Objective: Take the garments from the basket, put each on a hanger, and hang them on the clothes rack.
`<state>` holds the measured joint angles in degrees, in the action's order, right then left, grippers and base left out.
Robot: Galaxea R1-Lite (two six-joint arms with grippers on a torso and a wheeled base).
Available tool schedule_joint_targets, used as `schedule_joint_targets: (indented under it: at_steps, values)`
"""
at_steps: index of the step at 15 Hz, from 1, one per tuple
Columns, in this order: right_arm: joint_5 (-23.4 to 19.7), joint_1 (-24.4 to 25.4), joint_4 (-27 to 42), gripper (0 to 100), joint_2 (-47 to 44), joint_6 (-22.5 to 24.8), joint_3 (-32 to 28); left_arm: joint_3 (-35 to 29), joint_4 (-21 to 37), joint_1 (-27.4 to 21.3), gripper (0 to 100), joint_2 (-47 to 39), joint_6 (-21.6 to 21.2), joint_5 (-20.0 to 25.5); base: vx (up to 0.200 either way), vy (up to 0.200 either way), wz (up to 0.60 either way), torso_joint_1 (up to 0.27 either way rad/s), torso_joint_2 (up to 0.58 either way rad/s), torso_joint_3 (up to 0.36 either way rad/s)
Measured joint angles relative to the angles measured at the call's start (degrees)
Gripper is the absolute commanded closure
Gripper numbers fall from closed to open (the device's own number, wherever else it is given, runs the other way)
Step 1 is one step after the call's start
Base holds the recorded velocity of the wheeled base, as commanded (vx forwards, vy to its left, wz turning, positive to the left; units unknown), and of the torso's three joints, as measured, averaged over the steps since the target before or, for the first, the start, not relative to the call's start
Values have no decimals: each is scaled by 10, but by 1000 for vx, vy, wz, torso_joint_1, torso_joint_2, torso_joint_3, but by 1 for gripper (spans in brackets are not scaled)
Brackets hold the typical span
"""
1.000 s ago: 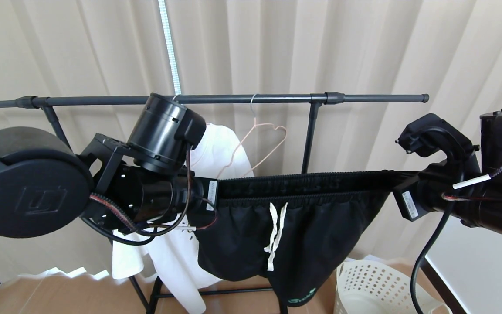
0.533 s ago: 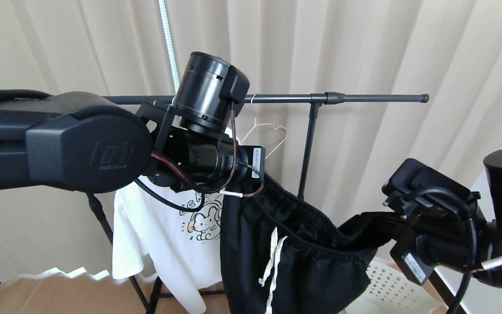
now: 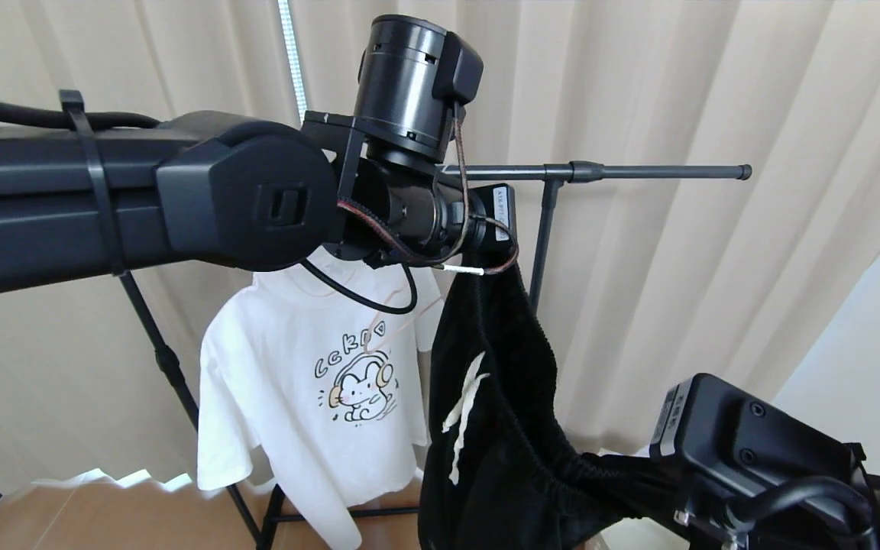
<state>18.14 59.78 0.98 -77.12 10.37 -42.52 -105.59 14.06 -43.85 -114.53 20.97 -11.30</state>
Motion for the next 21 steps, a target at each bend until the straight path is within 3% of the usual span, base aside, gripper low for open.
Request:
schedule_joint_targets:
  at_steps: [3, 6, 11, 13, 17, 21]
  values:
    - [0, 54, -8, 100, -9, -71, -11, -58, 1, 3, 100, -32, 16, 1, 0, 0, 0, 0, 0, 0]
    - [-2, 75, -10, 100, -16, -127, -35, -86, 3, 17, 100, -54, 20, 0, 0, 0, 0, 0, 0, 0]
    - [-10, 67, -4, 100, -10, -126, -41, -88, 27, 37, 100, -53, 30, -3, 0, 0, 0, 0, 0, 0]
    - [-10, 28, -4, 100, -7, -92, -38, -73, 58, 39, 100, -35, 24, -4, 0, 0, 0, 0, 0, 0]
    - [-11, -104, -8, 100, -8, -40, -38, -2, 110, 40, 100, 20, -9, -20, 0, 0, 0, 0, 0, 0]
    - [-16, -216, -47, 100, -46, -28, -70, 185, 117, 35, 100, 108, -70, -64, 0, 0, 0, 0, 0, 0]
